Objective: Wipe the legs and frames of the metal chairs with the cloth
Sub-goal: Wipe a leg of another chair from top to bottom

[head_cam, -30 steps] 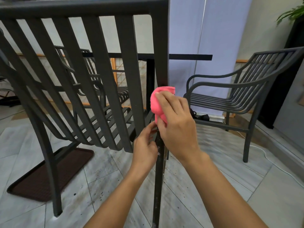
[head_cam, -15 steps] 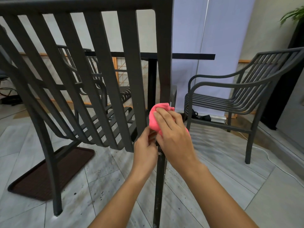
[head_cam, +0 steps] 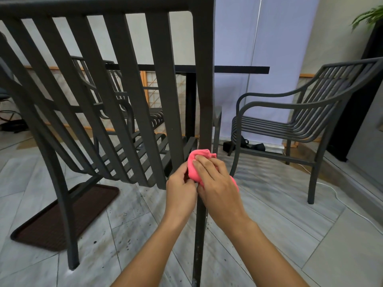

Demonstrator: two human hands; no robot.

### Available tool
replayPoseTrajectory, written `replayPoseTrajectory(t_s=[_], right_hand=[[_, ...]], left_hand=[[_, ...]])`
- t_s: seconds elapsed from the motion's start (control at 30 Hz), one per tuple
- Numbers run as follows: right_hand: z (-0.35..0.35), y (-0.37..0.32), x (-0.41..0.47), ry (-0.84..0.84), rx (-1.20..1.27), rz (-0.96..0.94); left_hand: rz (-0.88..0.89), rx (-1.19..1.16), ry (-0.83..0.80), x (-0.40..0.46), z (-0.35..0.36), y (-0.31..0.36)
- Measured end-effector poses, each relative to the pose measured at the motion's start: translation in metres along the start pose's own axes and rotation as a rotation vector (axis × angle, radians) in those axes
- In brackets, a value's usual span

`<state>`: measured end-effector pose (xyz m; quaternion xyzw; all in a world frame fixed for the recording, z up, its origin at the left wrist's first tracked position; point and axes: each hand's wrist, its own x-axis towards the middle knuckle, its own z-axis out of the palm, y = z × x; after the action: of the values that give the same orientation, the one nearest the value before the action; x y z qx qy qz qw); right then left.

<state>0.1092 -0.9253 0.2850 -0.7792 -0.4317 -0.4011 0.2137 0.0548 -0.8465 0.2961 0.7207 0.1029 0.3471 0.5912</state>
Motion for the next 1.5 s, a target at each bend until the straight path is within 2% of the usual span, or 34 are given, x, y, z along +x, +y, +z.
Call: replayPoseTrajectory(t_s=[0.3,0.43,0.63,0.77,1.1,1.23,1.5], right_hand=[[0.002,0.001,-0.017,-0.054,-0.009,0.033],[-0.002,0.004,-0.035,-0.064,0.066,0.105],[-0.027,-0.005,-0.025,0.101,0.316,0.284],[-0.028,-0.006,-0.002,0.183,0.399,0.361],[0.005,-0.013,0.011,0.223,0.402,0.556],[0.017,-0.014,0.001,0.261,0.394,0.573],[0.034,-0.016,-0.024,0.218,0.385,0.616]], left_hand=[[-0.043,-0.133,-0.008,0.002,0.001,0.001],[-0.050,-0.059,0.021,0.009,0.001,0.000],[-0.081,-0.004,-0.020,0.010,0.001,-0.002],[-0.071,-0.032,-0.032,0.007,0.001,0.000],[-0.071,0.006,-0.034,0.010,-0.002,-0.006],[-0.082,-0.049,-0.048,0.010,-0.002,-0.005],[-0.059,-0.086,-0.070,0.008,-0.002,-0.004]])
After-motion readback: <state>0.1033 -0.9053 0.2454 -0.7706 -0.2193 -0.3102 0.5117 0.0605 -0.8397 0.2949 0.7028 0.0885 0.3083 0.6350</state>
